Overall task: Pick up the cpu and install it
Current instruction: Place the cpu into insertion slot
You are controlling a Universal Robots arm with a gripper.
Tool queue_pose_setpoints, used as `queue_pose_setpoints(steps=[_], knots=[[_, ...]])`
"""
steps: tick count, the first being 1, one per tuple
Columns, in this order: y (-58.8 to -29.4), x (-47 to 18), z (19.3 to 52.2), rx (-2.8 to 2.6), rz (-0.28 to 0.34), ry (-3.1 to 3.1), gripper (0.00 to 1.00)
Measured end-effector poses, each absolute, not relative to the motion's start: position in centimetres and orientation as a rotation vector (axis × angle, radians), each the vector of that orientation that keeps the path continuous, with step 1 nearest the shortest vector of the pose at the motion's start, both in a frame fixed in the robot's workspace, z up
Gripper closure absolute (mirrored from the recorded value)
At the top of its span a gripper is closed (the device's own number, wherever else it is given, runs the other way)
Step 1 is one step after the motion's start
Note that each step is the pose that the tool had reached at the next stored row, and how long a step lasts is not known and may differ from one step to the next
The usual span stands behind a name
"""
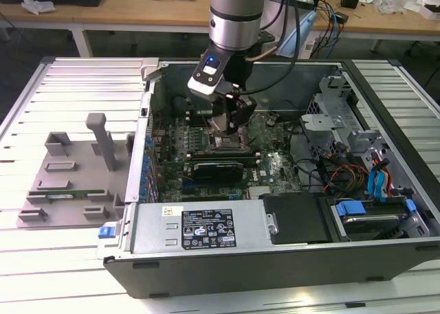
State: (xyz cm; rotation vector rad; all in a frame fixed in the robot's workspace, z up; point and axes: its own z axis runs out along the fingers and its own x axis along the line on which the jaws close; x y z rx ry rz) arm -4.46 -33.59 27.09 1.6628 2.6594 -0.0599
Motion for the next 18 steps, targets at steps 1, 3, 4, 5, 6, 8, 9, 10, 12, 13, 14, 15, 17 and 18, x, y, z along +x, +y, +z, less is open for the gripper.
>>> queue_pose_setpoints(steps=[1, 3, 4, 5, 6, 8, 9, 10, 12, 13, 14, 15, 17, 18], knots=[[-33.59, -4.46, 27.09, 1.675, -0.060, 2.652, 0.45], [-33.59, -4.46, 27.09, 1.688, -0.060, 2.644, 0.45], [-33.59, -4.46, 27.08, 1.694, -0.060, 2.640, 0.45], [-33.59, -4.46, 27.08, 1.699, -0.061, 2.637, 0.45], [-33.59, -4.46, 27.08, 1.703, -0.061, 2.634, 0.45], [-33.59, -4.46, 27.08, 1.714, -0.061, 2.627, 0.45], [-33.59, -4.46, 27.07, 1.720, -0.061, 2.623, 0.45], [-33.59, -4.46, 27.07, 1.724, -0.061, 2.620, 0.45], [-33.59, -4.46, 27.07, 1.734, -0.061, 2.614, 0.45], [-33.59, -4.46, 27.07, 1.743, -0.062, 2.608, 0.45], [-33.59, -4.46, 27.07, 1.749, -0.062, 2.604, 0.45], [-33.59, -4.46, 27.07, 1.753, -0.062, 2.601, 0.45], [-33.59, -4.46, 27.06, 1.766, -0.062, 2.593, 0.45], [-33.59, -4.46, 27.06, 1.770, -0.062, 2.590, 0.45]])
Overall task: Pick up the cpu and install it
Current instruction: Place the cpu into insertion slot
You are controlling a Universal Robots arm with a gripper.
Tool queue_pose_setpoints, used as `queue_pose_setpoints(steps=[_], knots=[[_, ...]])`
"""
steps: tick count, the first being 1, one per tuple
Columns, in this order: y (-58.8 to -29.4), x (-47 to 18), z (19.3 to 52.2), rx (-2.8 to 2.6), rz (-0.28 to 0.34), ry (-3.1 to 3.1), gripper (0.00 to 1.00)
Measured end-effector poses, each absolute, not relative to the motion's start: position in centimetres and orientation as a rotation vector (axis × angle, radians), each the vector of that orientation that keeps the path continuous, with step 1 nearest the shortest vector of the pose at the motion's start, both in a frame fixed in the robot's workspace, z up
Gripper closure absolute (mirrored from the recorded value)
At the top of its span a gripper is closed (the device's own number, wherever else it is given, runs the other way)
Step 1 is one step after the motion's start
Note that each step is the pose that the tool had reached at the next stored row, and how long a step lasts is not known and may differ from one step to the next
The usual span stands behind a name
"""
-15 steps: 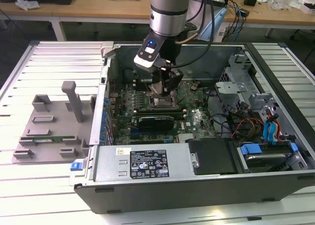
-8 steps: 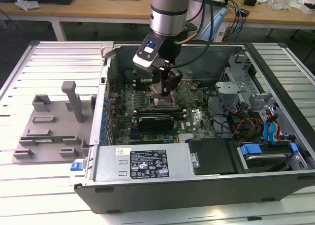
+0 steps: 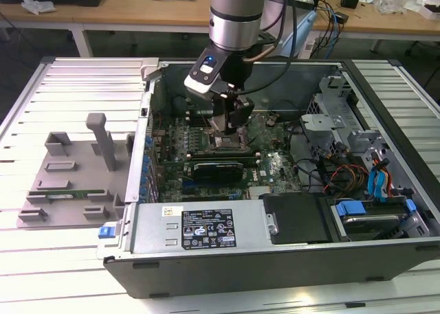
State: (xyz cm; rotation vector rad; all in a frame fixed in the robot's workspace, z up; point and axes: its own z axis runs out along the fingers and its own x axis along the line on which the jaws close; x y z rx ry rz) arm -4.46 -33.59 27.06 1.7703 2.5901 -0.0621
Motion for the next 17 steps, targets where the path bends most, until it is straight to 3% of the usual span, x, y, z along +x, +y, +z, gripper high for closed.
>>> queue_pose_setpoints(steps=[17], knots=[[-33.59, -4.46, 27.02, 1.879, -0.064, 2.513, 0.45]])
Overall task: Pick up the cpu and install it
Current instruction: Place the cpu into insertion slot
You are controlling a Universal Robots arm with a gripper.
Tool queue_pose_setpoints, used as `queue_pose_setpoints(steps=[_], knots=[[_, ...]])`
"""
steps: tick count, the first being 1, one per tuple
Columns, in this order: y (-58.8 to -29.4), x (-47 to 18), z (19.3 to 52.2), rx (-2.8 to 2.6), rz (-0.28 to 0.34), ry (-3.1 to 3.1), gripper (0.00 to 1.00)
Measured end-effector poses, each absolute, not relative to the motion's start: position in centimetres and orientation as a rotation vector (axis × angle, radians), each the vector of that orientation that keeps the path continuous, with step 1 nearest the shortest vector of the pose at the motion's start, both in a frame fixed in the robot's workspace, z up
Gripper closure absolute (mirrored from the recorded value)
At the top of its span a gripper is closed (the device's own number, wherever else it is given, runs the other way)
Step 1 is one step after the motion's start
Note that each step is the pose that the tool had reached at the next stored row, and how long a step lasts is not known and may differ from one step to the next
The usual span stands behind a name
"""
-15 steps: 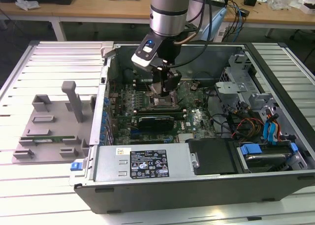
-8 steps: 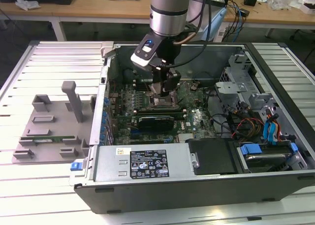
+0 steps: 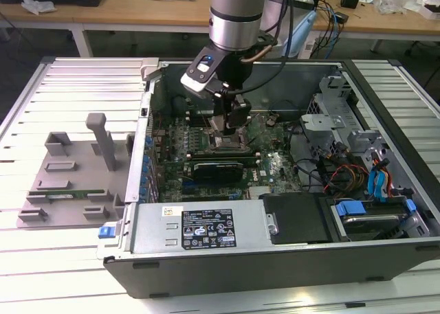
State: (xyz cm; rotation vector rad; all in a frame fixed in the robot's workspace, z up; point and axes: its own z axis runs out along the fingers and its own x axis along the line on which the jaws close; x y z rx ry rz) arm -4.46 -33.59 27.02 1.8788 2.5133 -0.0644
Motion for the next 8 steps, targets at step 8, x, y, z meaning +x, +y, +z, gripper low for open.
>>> queue_pose_setpoints(steps=[8], knots=[[-33.59, -4.46, 26.98, 1.945, -0.065, 2.464, 0.45]])
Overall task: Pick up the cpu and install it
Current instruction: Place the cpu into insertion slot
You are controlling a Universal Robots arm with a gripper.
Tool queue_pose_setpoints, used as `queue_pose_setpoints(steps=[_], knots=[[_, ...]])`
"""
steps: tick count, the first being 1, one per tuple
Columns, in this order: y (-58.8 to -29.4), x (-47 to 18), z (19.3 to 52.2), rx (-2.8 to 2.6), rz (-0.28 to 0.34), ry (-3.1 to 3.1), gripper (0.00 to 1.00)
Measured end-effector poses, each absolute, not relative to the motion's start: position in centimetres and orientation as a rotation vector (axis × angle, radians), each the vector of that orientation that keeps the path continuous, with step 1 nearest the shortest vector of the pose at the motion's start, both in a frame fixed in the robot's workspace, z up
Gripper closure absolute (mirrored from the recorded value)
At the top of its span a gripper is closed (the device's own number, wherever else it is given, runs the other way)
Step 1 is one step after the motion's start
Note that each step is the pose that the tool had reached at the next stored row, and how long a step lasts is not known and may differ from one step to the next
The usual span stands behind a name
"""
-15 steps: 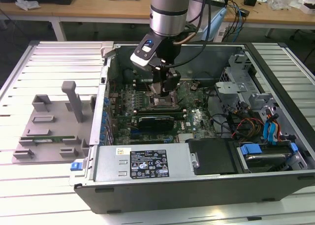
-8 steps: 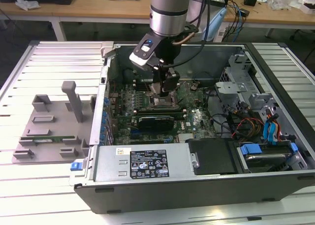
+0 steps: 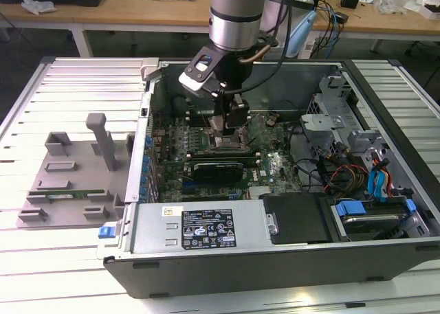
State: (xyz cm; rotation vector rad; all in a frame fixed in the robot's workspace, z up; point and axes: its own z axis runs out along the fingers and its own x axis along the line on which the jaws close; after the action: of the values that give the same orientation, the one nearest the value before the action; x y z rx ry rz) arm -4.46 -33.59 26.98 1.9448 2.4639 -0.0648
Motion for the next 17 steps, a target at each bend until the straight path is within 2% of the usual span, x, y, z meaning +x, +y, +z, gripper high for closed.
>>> queue_pose_setpoints(steps=[17], knots=[[-33.59, -4.46, 26.87, 2.110, -0.066, 2.327, 0.45]])
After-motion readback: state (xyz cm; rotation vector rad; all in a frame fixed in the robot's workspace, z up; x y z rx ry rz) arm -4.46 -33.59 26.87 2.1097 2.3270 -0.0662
